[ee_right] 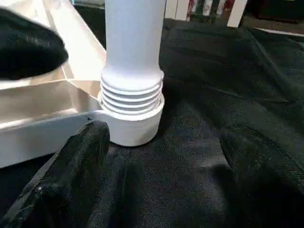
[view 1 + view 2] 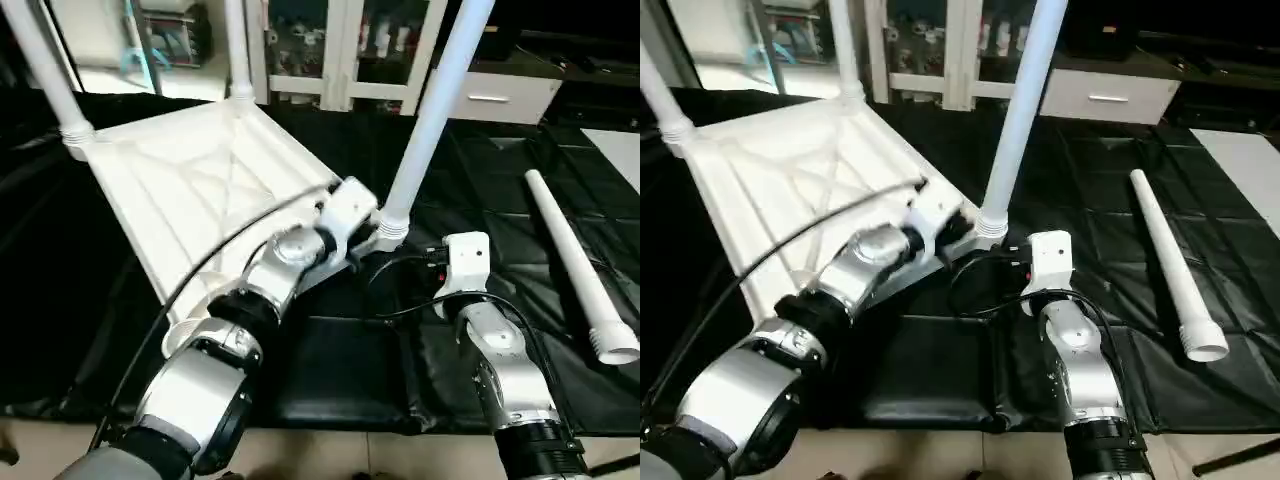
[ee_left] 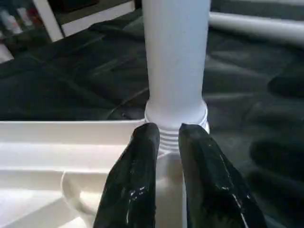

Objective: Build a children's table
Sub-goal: Rotate leg to tighten, then rotate table base

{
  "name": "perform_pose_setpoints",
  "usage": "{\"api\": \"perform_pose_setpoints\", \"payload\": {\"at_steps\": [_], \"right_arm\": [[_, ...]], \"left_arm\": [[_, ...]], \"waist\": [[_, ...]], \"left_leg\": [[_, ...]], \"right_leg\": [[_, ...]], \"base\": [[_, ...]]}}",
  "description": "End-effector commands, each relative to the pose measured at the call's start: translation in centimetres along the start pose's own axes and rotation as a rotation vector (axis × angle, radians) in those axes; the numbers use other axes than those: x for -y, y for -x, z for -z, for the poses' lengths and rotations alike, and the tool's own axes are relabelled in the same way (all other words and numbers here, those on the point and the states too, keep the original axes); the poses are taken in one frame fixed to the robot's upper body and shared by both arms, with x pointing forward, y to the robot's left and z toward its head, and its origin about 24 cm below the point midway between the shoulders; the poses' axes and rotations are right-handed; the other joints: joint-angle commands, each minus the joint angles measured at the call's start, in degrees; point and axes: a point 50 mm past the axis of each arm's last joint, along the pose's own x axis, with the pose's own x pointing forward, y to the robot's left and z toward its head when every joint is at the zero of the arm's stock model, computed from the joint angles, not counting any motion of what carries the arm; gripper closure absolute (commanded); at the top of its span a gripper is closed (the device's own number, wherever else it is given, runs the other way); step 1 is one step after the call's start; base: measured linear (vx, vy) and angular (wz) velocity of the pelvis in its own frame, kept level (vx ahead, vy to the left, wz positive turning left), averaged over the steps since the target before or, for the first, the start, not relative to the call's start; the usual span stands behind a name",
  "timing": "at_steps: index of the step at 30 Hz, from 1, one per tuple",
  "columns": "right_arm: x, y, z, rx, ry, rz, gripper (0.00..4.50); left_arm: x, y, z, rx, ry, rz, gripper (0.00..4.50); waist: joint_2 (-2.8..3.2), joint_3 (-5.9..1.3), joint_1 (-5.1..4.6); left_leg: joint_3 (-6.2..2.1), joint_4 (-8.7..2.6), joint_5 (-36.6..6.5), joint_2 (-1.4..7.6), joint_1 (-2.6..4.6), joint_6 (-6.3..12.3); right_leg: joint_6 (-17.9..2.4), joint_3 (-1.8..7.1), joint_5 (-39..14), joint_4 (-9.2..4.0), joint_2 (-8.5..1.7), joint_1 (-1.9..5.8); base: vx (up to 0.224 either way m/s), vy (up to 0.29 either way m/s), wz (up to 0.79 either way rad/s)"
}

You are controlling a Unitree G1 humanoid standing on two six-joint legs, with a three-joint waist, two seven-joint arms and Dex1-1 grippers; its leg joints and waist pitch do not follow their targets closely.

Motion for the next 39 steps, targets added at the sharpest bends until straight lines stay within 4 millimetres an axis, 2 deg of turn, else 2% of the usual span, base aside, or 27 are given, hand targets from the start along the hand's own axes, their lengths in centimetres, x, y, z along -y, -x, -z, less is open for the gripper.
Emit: {"api": "perform_pose_setpoints", "payload": {"at_steps": [1, 3, 4, 5, 7, 8, 9, 10, 11, 13, 15, 17, 18, 19, 20, 22, 23, 26, 28, 29, 31, 32, 34, 35, 38, 39], "right_arm": [[-0.2, 0.2, -0.3, 0.005, 0.013, -0.022, 0.46], [-0.6, 0.3, -0.7, 0.023, 0.028, -0.079, 0.46], [-0.8, 0.5, -1.0, 0.031, 0.028, -0.119, 0.46], [-1.0, 0.6, -1.3, 0.038, 0.027, -0.168, 0.46], [-1.4, 1.1, -1.9, 0.051, 0.014, -0.288, 0.46], [-1.6, 1.4, -2.2, 0.054, 0.003, -0.338, 0.46], [-1.8, 2.0, -2.6, 0.057, 0.008, -0.429, 0.46], [-1.8, 2.1, -2.6, 0.057, 0.011, -0.436, 0.46], [-1.9, 2.8, -2.9, 0.051, 0.025, -0.516, 0.46], [-1.8, 3.8, -3.0, 0.02, 0.043, -0.604, 0.46], [-1.5, 4.7, -2.9, -0.017, 0.068, -0.667, 0.46], [-1.2, 5.5, -2.7, -0.055, 0.097, -0.717, 0.46], [-1.1, 5.7, -2.7, -0.066, 0.103, -0.731, 0.46], [-0.9, 6.1, -2.6, -0.086, 0.118, -0.759, 0.46], [-0.8, 6.5, -2.6, -0.102, 0.123, -0.78, 0.46], [-0.5, 6.8, -2.6, -0.122, 0.128, -0.795, 0.46], [-0.5, 6.9, -2.5, -0.125, 0.128, -0.794, 0.46], [-0.6, 7.0, -2.4, -0.132, 0.129, -0.796, 0.46], [-0.7, 7.2, -2.4, -0.139, 0.127, -0.8, 0.46], [-0.7, 7.2, -2.4, -0.14, 0.127, -0.801, 0.46], [-0.9, 7.3, -2.2, -0.146, 0.135, -0.801, 0.46], [-0.9, 7.3, -2.2, -0.148, 0.138, -0.8, 0.46], [-0.8, 7.4, -2.1, -0.152, 0.142, -0.798, 0.46], [-0.8, 7.4, -2.1, -0.152, 0.142, -0.798, 0.46], [-0.6, 7.4, -2.1, -0.153, 0.147, -0.788, 0.46], [-0.5, 7.4, -2.1, -0.156, 0.15, -0.784, 0.46]], "left_arm": [[-0.6, 0.5, -0.4, 0.024, 0.027, 0.015, 3.21], [-0.8, 1.4, -0.4, 0.032, 0.024, 0.089, 3.08], [-0.9, 2.1, -0.3, 0.031, 0.012, 0.137, 3.08], [-1.0, 2.9, -0.1, 0.025, -0.004, 0.184, 2.96], [-1.0, 4.8, 0.5, -0.004, -0.063, 0.291, 2.96], [-1.0, 5.5, 0.8, -0.02, -0.087, 0.333, 2.96], [-1.1, 7.0, 1.4, -0.066, -0.116, 0.396, 2.96], [-1.1, 7.1, 1.4, -0.07, -0.117, 0.4, 2.96], [-1.3, 8.4, 2.0, -0.127, -0.127, 0.45, 2.96], [-1.7, 9.7, 2.5, -0.19, -0.143, 0.482, 2.96], [-2.1, 10.5, 2.7, -0.231, -0.151, 0.487, 2.96], [-2.1, 11.0, 2.7, -0.252, -0.151, 0.498, 2.96], [-2.0, 11.1, 2.7, -0.258, -0.151, 0.502, 2.96], [-1.9, 11.3, 2.8, -0.275, -0.156, 0.508, 2.96], [-1.8, 11.4, 2.8, -0.291, -0.164, 0.51, 2.96], [-1.7, 10.9, 3.3, -0.334, -0.178, 0.479, 2.96], [-1.7, 10.7, 3.4, -0.345, -0.182, 0.467, 2.96], [-1.5, 10.4, 3.7, -0.38, -0.169, 0.465, 2.96], [-1.4, 10.1, 3.8, -0.399, -0.169, 0.458, 2.96], [-1.4, 9.9, 3.8, -0.408, -0.171, 0.448, 2.96], [-1.7, 8.8, 4.1, -0.446, -0.189, 0.389, 2.96], [-1.8, 8.6, 4.1, -0.448, -0.197, 0.375, 2.96], [-1.9, 7.9, 3.9, -0.442, -0.214, 0.329, 2.96], [-1.9, 7.9, 3.9, -0.442, -0.215, 0.329, 2.96], [-2.4, 5.4, 2.4, -0.362, -0.249, 0.193, 2.96], [-2.4, 4.9, 2.1, -0.346, -0.245, 0.158, 2.96]], "waist": [[-0.55, -4.51, 0.48], [-0.64, -4.58, 0.54], [-0.78, -4.52, 0.84], [-0.67, -4.47, 0.79], [-0.34, -4.21, 0.94], [-0.42, -4.08, 1.03], [-0.18, -3.89, 0.92], [0.0, -3.86, 0.97], [0.13, -3.56, 0.96], [0.39, -3.24, 1.3], [0.5, -3.07, 1.68], [0.3, -2.74, 1.5], [0.3, -2.8, 1.71], [0.21, -2.53, 1.49], [0.25, -2.6, 1.47], [0.08, -2.81, 1.37], [0.04, -2.9, 1.39], [-0.02, -3.16, 1.3], [-0.08, -3.34, 1.26], [0.16, -3.41, 1.31], [0.25, -3.47, 1.36], [0.17, -3.43, 1.48], [0.11, -3.42, 1.56], [0.05, -3.43, 1.55], [-0.15, -3.54, 1.67], [-0.22, -3.54, 1.71]], "left_leg": [[-1.31, -3.69, -2.3, 2.97, 0.61, 7.49], [-1.19, -3.35, 0.8, 2.94, 0.39, 9.81], [-1.23, -3.32, 1.5, 3.14, 0.32, 10.86], [-1.05, -3.23, 1.6, 3.09, 0.15, 11.25], [-0.93, -3.29, 0.4, 3.33, 0.57, 11.57], [-1.03, -3.49, -0.8, 3.51, 0.54, 11.31], [-0.87, -3.66, -3.2, 3.62, 0.81, 10.04], [-1.06, -3.84, -4.5, 3.82, 0.91, 9.05], [-1.02, -4.3, -7.9, 3.94, 1.13, 5.9], [-1.02, -4.59, -11.0, 3.83, 1.31, 3.24], [-0.93, -4.74, -13.6, 3.82, 1.76, 1.11], [-1.05, -4.99, -16.6, 3.59, 1.6, -0.41], [-1.34, -5.11, -17.8, 3.8, 1.77, -1.32], [-1.32, -5.18, -18.9, 3.64, 1.67, -1.48], [-1.54, -5.25, -19.2, 3.6, 1.48, -1.58], [-1.75, -5.22, -18.0, 3.54, 1.18, -1.39], [-1.75, -5.11, -17.6, 3.51, 1.22, -1.29], [-1.75, -4.9, -14.9, 3.39, 0.89, -0.85], [-1.72, -4.77, -13.2, 3.38, 0.77, -0.37], [-1.74, -4.71, -12.6, 3.4, 0.79, -0.3], [-1.5, -4.5, -11.9, 3.3, 0.99, 0.15], [-1.41, -4.48, -12.0, 3.3, 1.11, 0.31], [-1.55, -4.49, -12.2, 3.25, 0.72, 0.48], [-1.55, -4.45, -12.5, 3.26, 0.78, 0.53], [-1.65, -4.27, -13.7, 3.17, 0.91, 0.62], [-1.75, -4.25, -13.3, 3.17, 0.67, 0.84]], "right_leg": [[-14.4, 2.44, -3.9, -2.03, -3.58, 3.4], [-15.9, 2.47, 0.2, -1.41, -3.64, 3.54], [-16.7, 2.45, 0.6, -1.2, -3.98, 3.81], [-16.7, 2.53, 0.6, -1.21, -3.82, 3.63], [-16.7, 2.54, -1.9, -1.37, -3.52, 3.19], [-16.4, 2.55, -3.3, -1.39, -3.63, 3.42], [-15.4, 2.66, -6.4, -1.78, -3.39, 2.87], [-15.2, 2.67, -7.6, -1.74, -3.54, 2.98], [-13.8, 2.79, -11.0, -2.09, -3.29, 2.79], [-12.3, 2.98, -14.6, -2.58, -3.23, 2.45], [-11.0, 3.17, -16.7, -2.86, -3.07, 2.07], [-10.2, 3.22, -20.6, -3.38, -3.21, 2.04], [-9.3, 3.26, -22.5, -3.44, -3.46, 2.32], [-8.6, 3.31, -24.4, -3.76, -3.42, 2.09], [-8.1, 3.28, -25.3, -3.73, -3.52, 2.43], [-6.7, 3.31, -25.9, -3.89, -3.57, 2.59], [-6.6, 3.3, -25.8, -3.88, -3.64, 2.55], [-7.0, 3.28, -23.8, -3.72, -3.64, 2.73], [-7.9, 3.24, -20.8, -3.33, -3.51, 2.88], [-8.3, 3.23, -19.6, -3.15, -3.5, 2.91], [-9.6, 3.17, -16.5, -2.98, -3.24, 2.81], [-9.8, 3.17, -16.3, -3.13, -3.25, 2.74], [-9.8, 3.13, -17.0, -3.16, -3.43, 3.16], [-9.6, 3.11, -17.6, -3.29, -3.42, 3.11], [-8.6, 3.02, -19.9, -3.61, -3.49, 3.06], [-8.6, 2.98, -19.6, -3.58, -3.56, 3.25]], "base": [[0.0, 0.0, 0.0], [0.0, 0.0, 0.0], [0.0, 0.0, 0.0], [0.0, 0.0, 0.0], [0.0, 0.0, 0.0], [0.0, 0.0, 0.0], [0.0, 0.0, 0.0], [0.0, 0.0, 0.0], [0.0, 0.0, 0.0], [0.0, 0.0, 0.0], [0.0, 0.0, 0.0], [0.0, 0.0, 0.0], [0.0, 0.0, 0.0], [0.0, 0.0, 0.0], [0.0, 0.0, 0.0], [0.0, 0.0, 0.0], [0.0, 0.0, 0.0], [0.0, 0.0, 0.0], [0.0, 0.0, 0.0], [0.0, 0.0, 0.0], [0.0, 0.0, 0.0], [0.0, 0.0, 0.0], [0.0, 0.0, 0.0], [0.0, 0.0, 0.0], [0.0, 0.0, 0.0], [0.0, 0.0, 0.0]]}}
